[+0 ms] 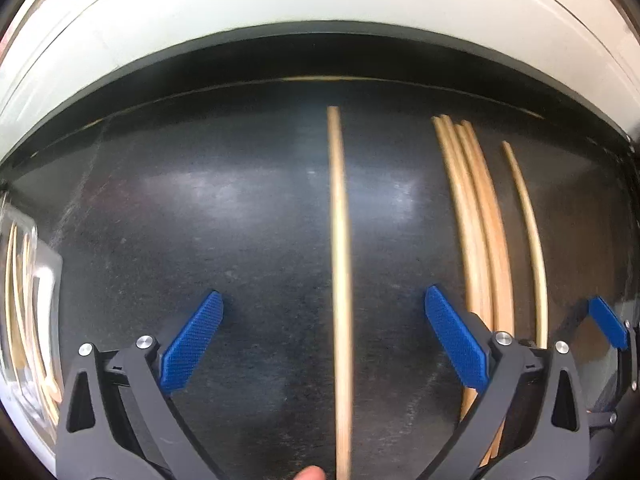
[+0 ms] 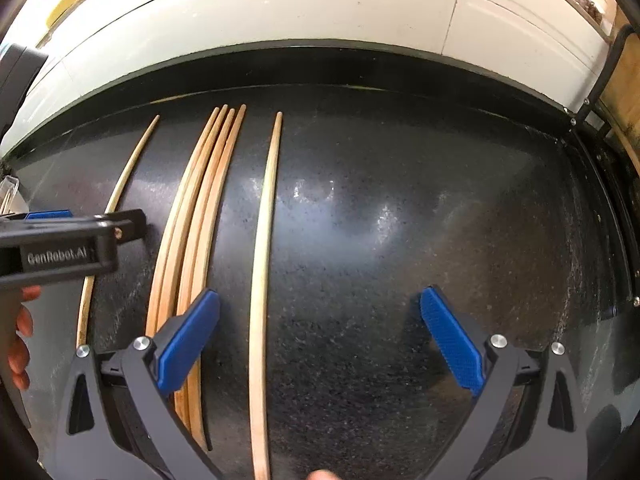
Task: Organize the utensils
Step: 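Move both open tools back to the remaining chopsticks, then grasp a chopstick with the left tool while the right tool grasps another chopstick, then carry both held chopsticks over the clear tray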
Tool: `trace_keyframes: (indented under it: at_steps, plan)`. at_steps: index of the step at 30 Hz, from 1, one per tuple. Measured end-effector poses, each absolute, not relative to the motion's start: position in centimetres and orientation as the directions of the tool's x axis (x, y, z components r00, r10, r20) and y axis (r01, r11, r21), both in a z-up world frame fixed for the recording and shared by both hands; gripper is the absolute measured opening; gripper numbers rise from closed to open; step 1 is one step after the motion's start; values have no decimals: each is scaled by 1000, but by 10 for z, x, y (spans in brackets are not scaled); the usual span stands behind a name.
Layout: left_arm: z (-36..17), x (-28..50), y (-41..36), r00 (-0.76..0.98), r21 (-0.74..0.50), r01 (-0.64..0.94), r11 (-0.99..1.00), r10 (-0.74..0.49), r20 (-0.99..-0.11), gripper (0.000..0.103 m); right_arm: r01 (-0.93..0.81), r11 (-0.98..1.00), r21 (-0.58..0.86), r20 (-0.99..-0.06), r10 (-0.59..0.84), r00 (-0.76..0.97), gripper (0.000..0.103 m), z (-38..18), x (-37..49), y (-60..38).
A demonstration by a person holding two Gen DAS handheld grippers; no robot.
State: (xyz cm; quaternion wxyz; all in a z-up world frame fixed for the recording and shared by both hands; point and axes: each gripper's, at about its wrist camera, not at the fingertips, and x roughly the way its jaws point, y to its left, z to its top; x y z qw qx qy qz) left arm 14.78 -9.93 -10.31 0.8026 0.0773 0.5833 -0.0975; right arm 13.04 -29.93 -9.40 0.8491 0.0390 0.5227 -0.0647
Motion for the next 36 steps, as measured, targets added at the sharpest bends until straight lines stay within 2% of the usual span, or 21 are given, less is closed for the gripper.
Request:
trace_keyframes:
  at_steps: [3,4,5,6,7,11,14,18,23,28,36]
  plan:
    - [-100,140,-117,308,11,316,949,-92,-947,98,99,995,-3,-905,-45,424,96,-93,138,-297]
    - [-98,137,-123,320,11,330,944,-101,-942,95,89,996,-3,-898,-42,438,88,-93,137,-296]
    - [-91,132,-125,387,23,358,933,-126,-913,57,72,997,-7,-879,-40,474,41,-88,137,-294]
    - [-85,129,-130,430,57,375,925,-119,-895,6,58,998,-29,-871,-53,488,8,-83,136,-290]
    - [-85,128,-133,424,80,384,920,-99,-900,6,63,998,-30,-876,-57,479,8,-83,137,-288]
    - [-75,119,-135,325,-34,465,885,-206,-923,5,111,990,82,-890,23,456,7,-79,135,-298]
    - [-65,113,-122,305,-101,441,892,-255,-917,5,150,981,123,-887,41,461,7,-69,126,-303]
    - [-46,102,-100,287,-181,419,890,-319,-903,5,201,942,267,-865,142,481,7,-51,110,-304]
    - [-25,93,-53,326,-165,424,891,-320,-889,6,184,913,365,-831,230,506,7,-27,97,-271]
    - [-13,87,29,311,-245,348,905,-358,-880,6,144,893,426,-823,316,471,7,-22,96,-220]
    - [25,84,182,393,-239,247,939,-322,-861,6,-28,887,462,-781,421,461,7,20,97,-99]
